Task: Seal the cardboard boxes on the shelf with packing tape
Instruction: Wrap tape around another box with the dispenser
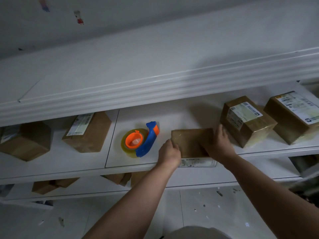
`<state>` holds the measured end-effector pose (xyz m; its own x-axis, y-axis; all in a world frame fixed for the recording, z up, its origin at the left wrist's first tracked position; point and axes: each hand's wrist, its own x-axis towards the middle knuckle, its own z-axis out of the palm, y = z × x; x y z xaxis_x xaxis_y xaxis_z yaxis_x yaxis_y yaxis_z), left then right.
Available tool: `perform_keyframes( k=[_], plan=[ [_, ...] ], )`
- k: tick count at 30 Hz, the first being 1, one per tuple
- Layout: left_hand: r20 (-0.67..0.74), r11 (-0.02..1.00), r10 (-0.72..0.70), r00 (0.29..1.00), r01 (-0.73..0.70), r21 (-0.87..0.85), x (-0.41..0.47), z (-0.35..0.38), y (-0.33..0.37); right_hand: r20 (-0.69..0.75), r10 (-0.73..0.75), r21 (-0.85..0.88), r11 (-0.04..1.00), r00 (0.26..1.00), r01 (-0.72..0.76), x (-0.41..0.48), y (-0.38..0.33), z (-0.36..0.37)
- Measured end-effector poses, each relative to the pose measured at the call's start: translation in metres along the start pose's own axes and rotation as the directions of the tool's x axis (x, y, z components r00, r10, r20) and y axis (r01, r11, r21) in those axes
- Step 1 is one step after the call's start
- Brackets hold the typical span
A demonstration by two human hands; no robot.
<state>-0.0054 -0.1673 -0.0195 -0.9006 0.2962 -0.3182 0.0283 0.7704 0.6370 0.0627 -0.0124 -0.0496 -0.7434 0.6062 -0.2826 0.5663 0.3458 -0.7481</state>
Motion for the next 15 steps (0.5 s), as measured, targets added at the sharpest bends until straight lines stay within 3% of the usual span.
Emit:
perform_keyframes(
  k=[2,8,10,13,15],
  plan=[
    [0.004,0.999,0.014,1.0,-0.014,0.04,0.0,0.004,0.006,0.124,0.109,0.311,0.94,0.986,-0.143,-0.003,0.006,0.003],
    [0.016,0.974,0.068,0.998,-0.07,0.215,0.002,0.002,0.008,0.18,0.08,0.527,0.834,0.98,-0.165,-0.003,-0.001,-0.006],
    [-0.015,0.993,0.084,0.996,-0.082,0.087,0.004,-0.003,0.01,0.152,0.058,0.647,0.749,0.987,-0.143,-0.007,-0.001,-0.012],
    [-0.121,0.971,0.043,0.992,-0.069,-0.227,0.006,-0.014,0.013,0.061,-0.082,0.747,0.665,0.995,0.008,-0.013,-0.006,-0.023],
    [-0.046,0.935,-0.035,0.998,0.017,-0.353,0.005,-0.019,0.014,0.069,-0.1,0.757,0.653,0.993,0.013,-0.013,-0.007,-0.024]
  ],
)
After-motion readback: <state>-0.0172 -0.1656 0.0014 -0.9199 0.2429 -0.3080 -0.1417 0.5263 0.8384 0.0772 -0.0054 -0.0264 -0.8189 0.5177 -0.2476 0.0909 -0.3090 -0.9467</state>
